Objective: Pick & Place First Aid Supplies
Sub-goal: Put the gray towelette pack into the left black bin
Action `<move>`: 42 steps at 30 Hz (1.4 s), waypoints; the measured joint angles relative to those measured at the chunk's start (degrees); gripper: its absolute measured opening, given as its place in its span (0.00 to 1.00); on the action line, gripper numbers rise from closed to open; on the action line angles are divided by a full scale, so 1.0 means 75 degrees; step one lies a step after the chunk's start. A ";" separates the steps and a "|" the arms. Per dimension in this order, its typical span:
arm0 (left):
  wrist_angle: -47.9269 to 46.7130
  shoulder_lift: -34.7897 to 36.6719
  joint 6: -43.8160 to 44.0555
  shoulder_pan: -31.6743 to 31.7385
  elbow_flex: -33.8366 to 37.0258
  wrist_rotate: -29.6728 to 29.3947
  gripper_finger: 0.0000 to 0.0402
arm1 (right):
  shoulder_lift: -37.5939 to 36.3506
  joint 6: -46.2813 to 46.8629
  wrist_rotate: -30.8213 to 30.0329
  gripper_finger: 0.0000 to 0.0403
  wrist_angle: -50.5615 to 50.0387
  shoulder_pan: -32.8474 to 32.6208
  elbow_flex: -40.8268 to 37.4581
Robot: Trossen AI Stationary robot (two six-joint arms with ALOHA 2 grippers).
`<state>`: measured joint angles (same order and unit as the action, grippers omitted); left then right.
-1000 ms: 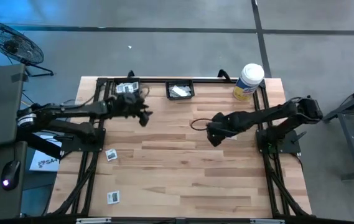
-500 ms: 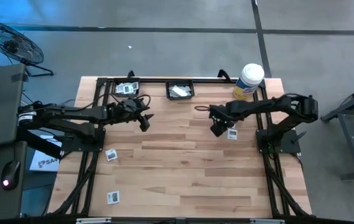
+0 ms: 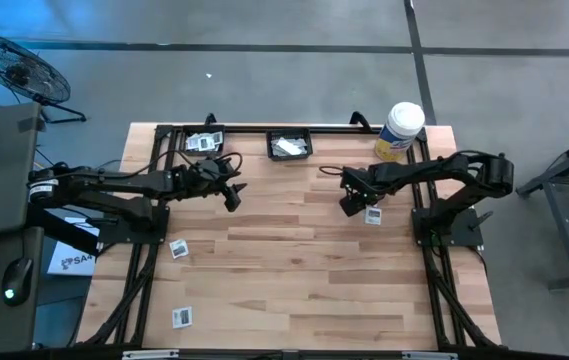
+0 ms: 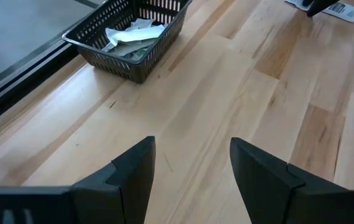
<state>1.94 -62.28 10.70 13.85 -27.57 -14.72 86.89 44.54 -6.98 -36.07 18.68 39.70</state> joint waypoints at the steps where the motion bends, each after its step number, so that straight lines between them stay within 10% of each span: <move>1: -0.0001 0.0000 0.0000 0.0000 0.0000 0.0000 0.51 | 0.0000 0.0068 -0.0018 0.35 0.0000 -0.0003 0.0000; 12: 0.0004 -0.0001 0.0012 0.0000 0.0000 0.0128 0.51 | 0.0018 0.0835 -0.0434 0.19 0.0070 0.0009 -0.0006; 30: 0.3569 -0.0021 -0.1500 -0.0021 0.1166 0.3248 0.51 | 0.0041 0.0943 0.0118 0.01 -0.0031 -0.1354 0.1104; 42: 0.6407 -0.1799 -0.2427 -0.1446 0.1057 0.3308 0.51 | 0.0029 -0.0644 0.0151 0.01 0.3692 -0.3509 0.1978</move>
<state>49.99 -75.78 -7.50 3.00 -19.65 10.09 87.11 39.71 -5.85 -8.39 -7.64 54.54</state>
